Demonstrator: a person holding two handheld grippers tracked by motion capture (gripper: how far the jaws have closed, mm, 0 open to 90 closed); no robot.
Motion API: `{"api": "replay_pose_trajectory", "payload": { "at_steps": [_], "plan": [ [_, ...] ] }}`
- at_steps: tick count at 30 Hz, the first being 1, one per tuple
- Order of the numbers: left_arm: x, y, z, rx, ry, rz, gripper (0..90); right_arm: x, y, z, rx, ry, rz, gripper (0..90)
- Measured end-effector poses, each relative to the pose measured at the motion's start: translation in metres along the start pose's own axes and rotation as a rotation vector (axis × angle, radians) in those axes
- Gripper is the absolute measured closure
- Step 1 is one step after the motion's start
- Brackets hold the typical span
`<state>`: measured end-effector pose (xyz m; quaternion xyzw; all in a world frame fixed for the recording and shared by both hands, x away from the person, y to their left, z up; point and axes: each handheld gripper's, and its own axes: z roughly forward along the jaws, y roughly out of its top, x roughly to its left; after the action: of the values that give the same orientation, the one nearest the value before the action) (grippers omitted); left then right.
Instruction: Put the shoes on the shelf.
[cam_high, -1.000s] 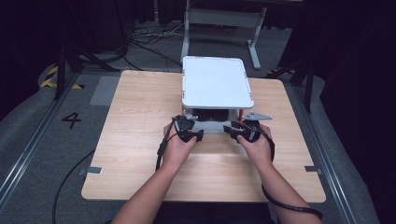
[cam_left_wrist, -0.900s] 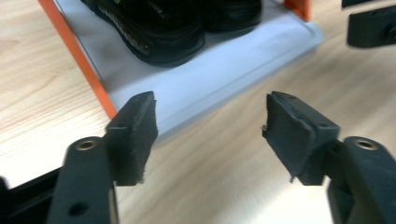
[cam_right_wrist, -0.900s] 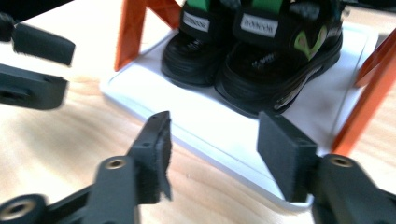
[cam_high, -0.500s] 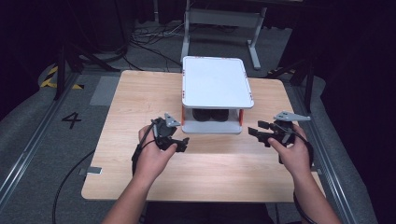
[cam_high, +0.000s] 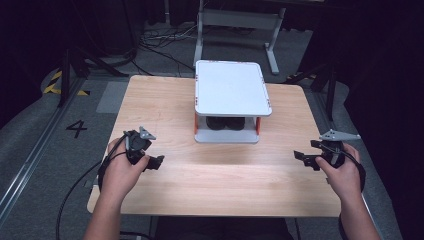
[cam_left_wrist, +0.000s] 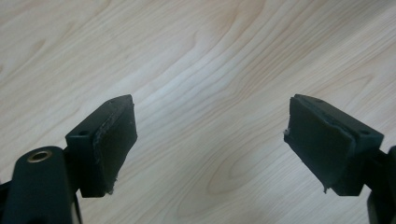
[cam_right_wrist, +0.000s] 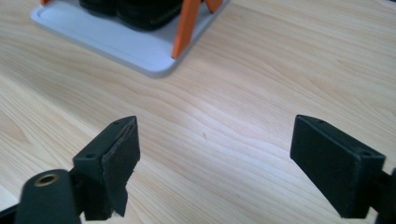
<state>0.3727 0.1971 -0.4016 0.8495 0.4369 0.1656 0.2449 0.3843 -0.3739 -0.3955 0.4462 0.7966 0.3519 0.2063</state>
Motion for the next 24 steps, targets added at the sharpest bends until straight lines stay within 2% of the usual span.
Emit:
{"api": "replay_pose_trajectory", "payload": {
  "at_steps": [2,4,5,7,9,11,13,14,16,19,20,22,24],
  "plan": [
    [0.004,-0.008,0.004,0.029,-0.016,-0.014,16.6,-0.006,-0.007,0.004,0.040,0.008,-0.031,15.6],
    [0.008,-0.014,0.010,0.079,-0.034,-0.016,16.8,-0.011,-0.012,0.009,0.073,0.024,-0.051,15.8],
    [0.010,-0.016,0.013,0.089,-0.031,-0.018,16.9,-0.014,-0.015,0.013,0.086,0.023,-0.058,15.9],
    [0.013,-0.020,0.020,0.112,-0.028,-0.050,16.7,-0.018,-0.020,0.021,0.110,-0.002,-0.053,16.1],
    [0.016,-0.023,0.026,0.149,-0.027,-0.074,16.7,-0.020,-0.024,0.027,0.128,-0.002,-0.055,15.9],
    [0.018,-0.025,0.034,0.139,-0.030,-0.079,17.1,-0.023,-0.030,0.035,0.136,0.006,-0.050,16.0],
    [0.018,-0.026,0.037,0.123,-0.038,-0.092,16.9,-0.027,-0.036,0.045,0.127,0.013,-0.084,16.0],
    [0.020,-0.026,0.039,0.119,-0.035,-0.086,16.9,-0.028,-0.037,0.047,0.120,0.013,-0.086,16.9],
    [0.022,-0.026,0.044,0.115,-0.012,-0.050,16.7,-0.030,-0.042,0.052,0.056,0.000,-0.108,20.4],
    [0.024,-0.028,0.050,0.122,-0.001,-0.033,17.0,-0.032,-0.046,0.058,0.029,-0.024,-0.131,17.6],
    [0.025,-0.029,0.052,0.116,-0.001,-0.044,17.0,-0.032,-0.046,0.058,0.029,-0.024,-0.131,17.6],
    [0.026,-0.030,0.055,0.079,-0.008,-0.073,16.7,-0.035,-0.048,0.061,0.025,-0.011,-0.099,16.5],
    [0.025,-0.031,0.056,0.065,-0.005,-0.086,15.9,-0.037,-0.050,0.063,0.022,-0.008,-0.095,16.4]
  ]
}}
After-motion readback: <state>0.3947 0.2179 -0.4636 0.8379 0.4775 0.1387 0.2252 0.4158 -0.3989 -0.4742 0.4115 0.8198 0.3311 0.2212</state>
